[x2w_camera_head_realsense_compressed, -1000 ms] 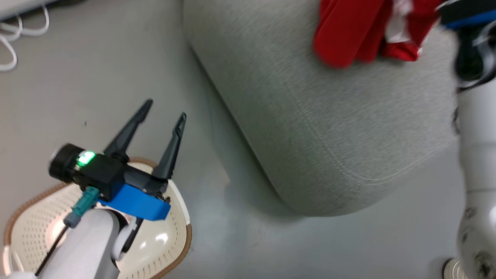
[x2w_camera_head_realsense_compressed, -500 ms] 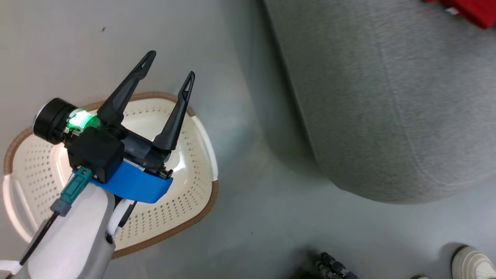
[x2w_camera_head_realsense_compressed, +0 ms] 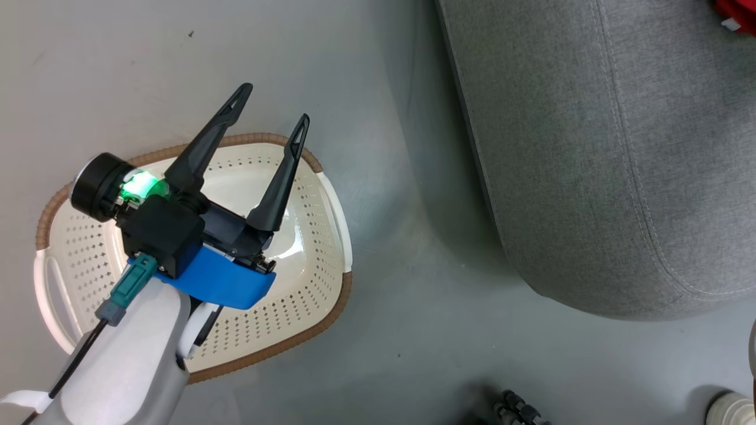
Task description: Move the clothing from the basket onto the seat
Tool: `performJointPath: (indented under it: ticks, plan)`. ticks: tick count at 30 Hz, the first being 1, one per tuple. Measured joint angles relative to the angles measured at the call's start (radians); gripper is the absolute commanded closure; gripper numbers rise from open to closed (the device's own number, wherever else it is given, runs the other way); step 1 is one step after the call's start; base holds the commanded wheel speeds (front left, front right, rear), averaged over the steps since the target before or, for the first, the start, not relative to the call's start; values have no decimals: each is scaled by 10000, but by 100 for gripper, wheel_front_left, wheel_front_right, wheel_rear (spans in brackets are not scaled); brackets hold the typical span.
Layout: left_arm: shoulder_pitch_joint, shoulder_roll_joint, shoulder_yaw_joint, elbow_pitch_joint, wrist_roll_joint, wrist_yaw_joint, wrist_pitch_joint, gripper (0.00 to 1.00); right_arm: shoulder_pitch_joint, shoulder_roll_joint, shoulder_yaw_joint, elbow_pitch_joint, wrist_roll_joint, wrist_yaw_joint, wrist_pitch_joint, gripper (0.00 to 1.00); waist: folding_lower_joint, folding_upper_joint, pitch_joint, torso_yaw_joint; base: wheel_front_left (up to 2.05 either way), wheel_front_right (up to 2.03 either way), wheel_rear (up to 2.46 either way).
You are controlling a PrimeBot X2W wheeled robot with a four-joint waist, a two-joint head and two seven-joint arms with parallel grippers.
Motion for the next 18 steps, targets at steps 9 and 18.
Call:
performJointPath:
  ticks: [9,18]
  plan:
    - [60,-479,-52,729,-242,2,-251,0,476,226,644,213,-422,0,-73,0,0,0,-921,119,0,0,0]
    - [977,-1223,499,1386,-619,6,-303,0,2051,945,2220,-600,261,0,-86,0,-2,0,-2678,219,0,0,0]
